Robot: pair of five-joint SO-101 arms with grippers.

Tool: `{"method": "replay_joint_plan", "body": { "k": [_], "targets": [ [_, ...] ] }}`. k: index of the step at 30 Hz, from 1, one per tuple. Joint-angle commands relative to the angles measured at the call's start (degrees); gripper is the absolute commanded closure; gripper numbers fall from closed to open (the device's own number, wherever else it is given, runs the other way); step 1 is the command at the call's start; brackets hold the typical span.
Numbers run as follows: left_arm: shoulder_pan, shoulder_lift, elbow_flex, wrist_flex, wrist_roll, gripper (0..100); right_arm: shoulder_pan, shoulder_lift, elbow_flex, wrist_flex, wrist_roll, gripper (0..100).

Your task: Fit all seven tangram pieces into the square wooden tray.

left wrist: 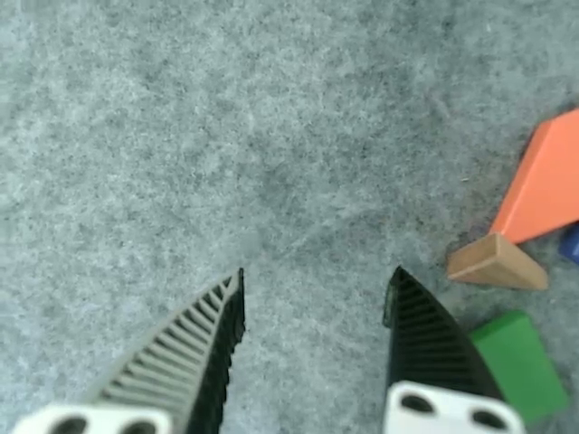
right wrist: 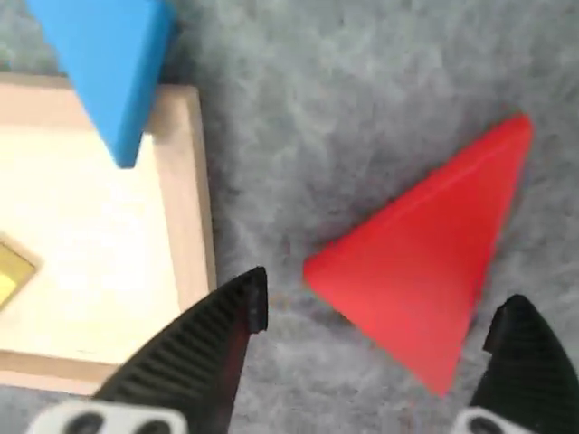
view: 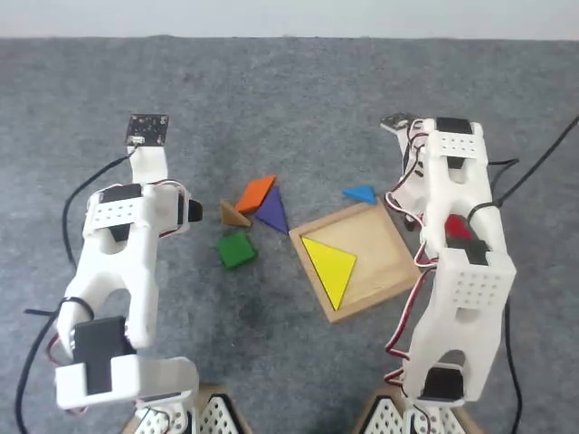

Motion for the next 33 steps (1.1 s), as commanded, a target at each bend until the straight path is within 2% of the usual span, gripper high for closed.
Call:
{"method": "replay_joint_plan", "body": {
  "k": [1,12,19,33],
  "targets": [
    [-0.4,-0.2,-0.4,-1.2,-0.8,75,2.0,0.4,-2.7,-1.4,-0.5,61.8],
    [-0.4,-0.2,-0.4,-1.2,-0.8,75,3.5,4.3,-3.1,-7.0,-1.9,61.9],
    [-0.4,-0.2,-0.5,-1.2,-0.8,75,3.0,4.6,-4.4,-6.9,-7.0,61.9],
    [-0.4,-0.2,-0.5,-1.2,-0.8,75,3.4,5.0,-6.2,-7.5,-7.0,61.9]
  ]
}}
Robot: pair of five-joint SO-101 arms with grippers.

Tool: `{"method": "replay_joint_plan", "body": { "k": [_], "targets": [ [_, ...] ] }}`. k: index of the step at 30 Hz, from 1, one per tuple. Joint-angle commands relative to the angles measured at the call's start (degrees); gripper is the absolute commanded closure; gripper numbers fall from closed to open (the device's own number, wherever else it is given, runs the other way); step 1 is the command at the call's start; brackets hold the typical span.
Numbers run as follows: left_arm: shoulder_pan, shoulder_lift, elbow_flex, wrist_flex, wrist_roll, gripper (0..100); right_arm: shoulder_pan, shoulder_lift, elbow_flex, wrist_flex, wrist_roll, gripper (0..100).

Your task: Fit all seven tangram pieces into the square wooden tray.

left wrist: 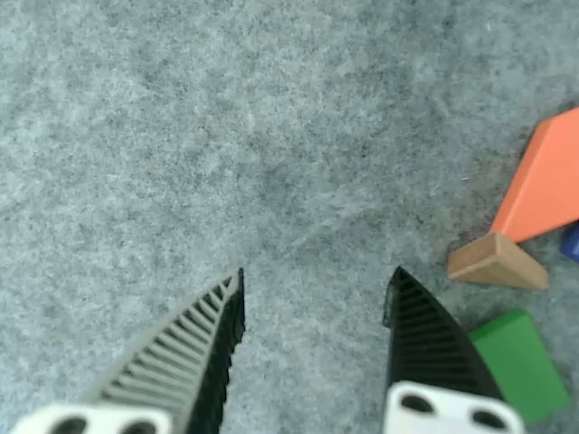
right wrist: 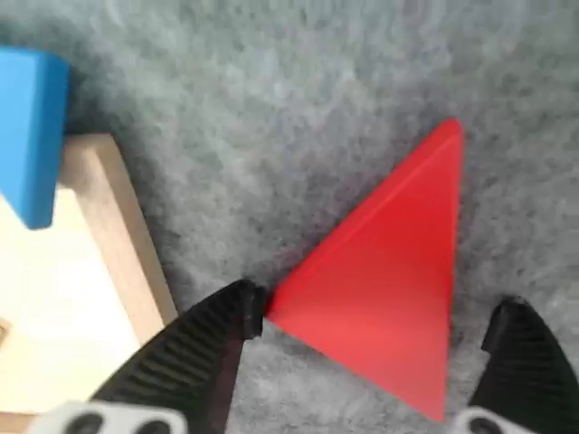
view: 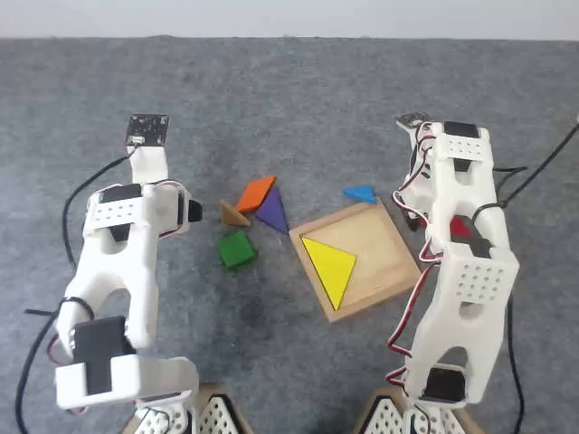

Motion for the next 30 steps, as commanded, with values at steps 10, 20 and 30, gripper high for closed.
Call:
{"method": "replay_joint_plan", "body": {
  "k": [10,20,30],
  "targets": [
    [-0.4,-0.2,-0.4,-1.2,-0.7,75,0.9,-0.1,-3.4,-4.4,-1.8,64.5],
    [-0.4,-0.2,-0.4,-1.2,-0.7,75,0.9,1.4,-3.6,-3.9,-1.6,70.1],
    [-0.4,-0.2,-0.4,-1.2,-0.7,75,1.0,0.9,-3.6,-3.6,-1.8,70.2]
  ]
}}
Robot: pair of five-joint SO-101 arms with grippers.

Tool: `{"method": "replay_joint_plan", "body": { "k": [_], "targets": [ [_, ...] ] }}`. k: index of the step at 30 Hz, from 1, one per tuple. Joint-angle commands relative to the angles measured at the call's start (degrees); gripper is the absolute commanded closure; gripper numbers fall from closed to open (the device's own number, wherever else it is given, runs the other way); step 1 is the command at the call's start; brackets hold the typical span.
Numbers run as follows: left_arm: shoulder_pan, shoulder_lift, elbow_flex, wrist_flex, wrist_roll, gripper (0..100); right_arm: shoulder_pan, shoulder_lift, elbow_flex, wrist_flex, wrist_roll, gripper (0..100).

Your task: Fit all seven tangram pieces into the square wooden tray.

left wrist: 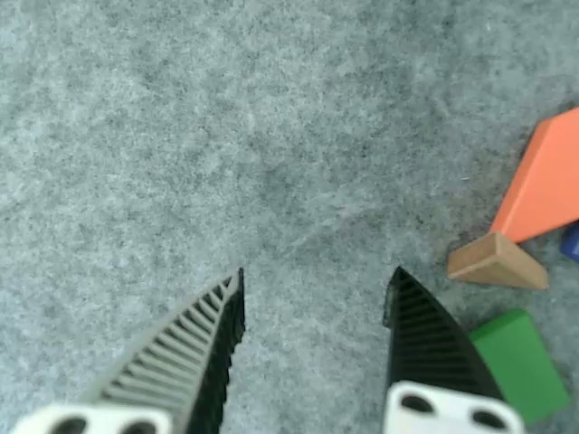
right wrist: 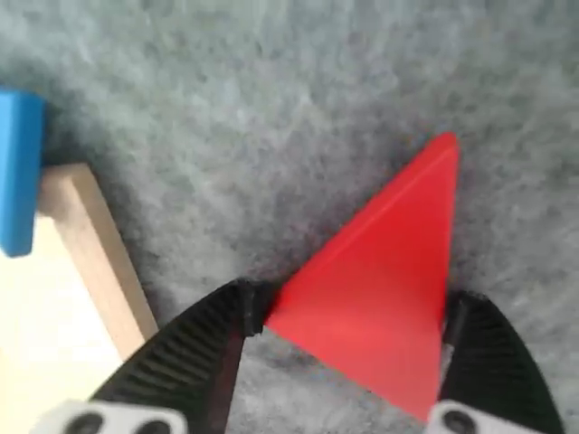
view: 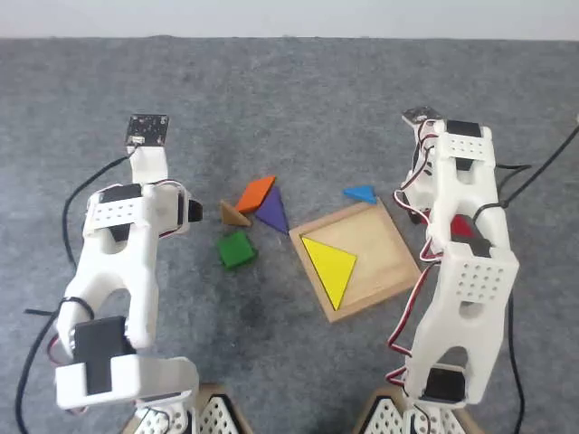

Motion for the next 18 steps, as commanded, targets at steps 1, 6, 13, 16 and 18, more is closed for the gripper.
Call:
{"method": "replay_joint_plan", "body": {
  "k": [1,6,13,16,18],
  "targets": [
    [-0.4,-0.2,-0.4,-1.2,-0.7,75,0.7,-0.5,-2.3,-1.3,-0.4,70.2],
    [-0.4,-0.2,-0.4,-1.2,-0.7,75,0.8,-3.9,-2.3,0.5,-0.1,70.2],
    [-0.4,-0.2,-0.4,-1.2,-0.7,75,0.7,-5.0,-2.3,0.9,-0.2,70.3],
    [-0.4,-0.2,-0.4,-1.2,-0.7,75,0.7,-5.1,-2.6,2.2,-0.1,70.3],
    [-0.4,-0.2,-0.4,-1.2,-0.7,75,0.6,-5.1,-4.2,3.9,-0.1,70.3]
  ]
}}
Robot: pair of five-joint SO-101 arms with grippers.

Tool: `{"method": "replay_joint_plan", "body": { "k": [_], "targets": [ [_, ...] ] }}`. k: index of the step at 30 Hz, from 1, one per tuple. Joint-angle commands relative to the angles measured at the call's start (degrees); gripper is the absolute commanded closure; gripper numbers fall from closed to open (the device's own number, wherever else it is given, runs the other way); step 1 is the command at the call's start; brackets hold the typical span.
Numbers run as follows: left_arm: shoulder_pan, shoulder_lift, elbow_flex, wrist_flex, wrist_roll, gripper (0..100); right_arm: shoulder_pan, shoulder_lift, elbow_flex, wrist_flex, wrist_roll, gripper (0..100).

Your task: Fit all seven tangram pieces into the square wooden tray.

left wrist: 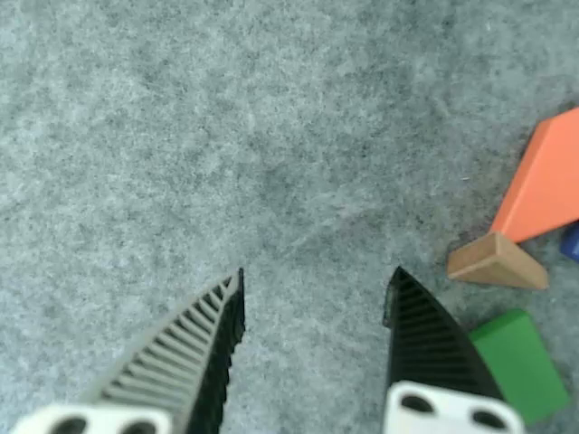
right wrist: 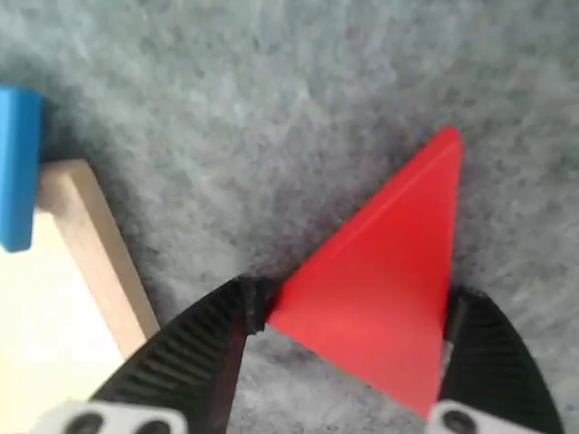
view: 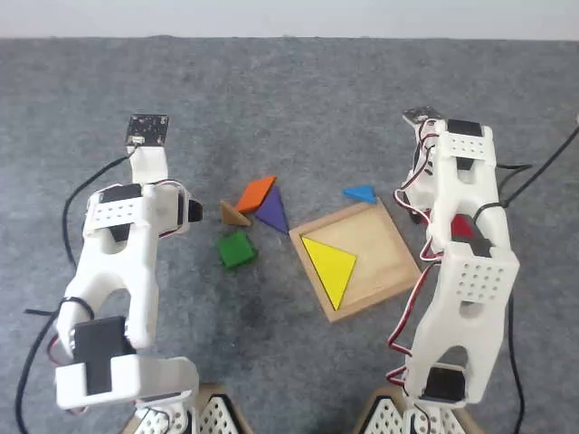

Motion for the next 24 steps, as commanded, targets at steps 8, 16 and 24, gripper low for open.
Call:
{"method": "replay_joint_plan", "body": {
  "k": [8,16,24],
  "targets": [
    [-0.4,-0.2,-0.4,-1.2,-0.7,75,0.2,-4.1,-13.1,10.3,-0.2,70.3],
    [-0.4,-0.2,-0.4,-1.2,-0.7,75,0.1,-3.4,-13.2,11.2,2.9,69.9],
    [-0.4,-0.2,-0.4,-1.2,-0.7,75,-0.5,1.5,-12.3,8.7,3.6,69.9]
  ]
}}
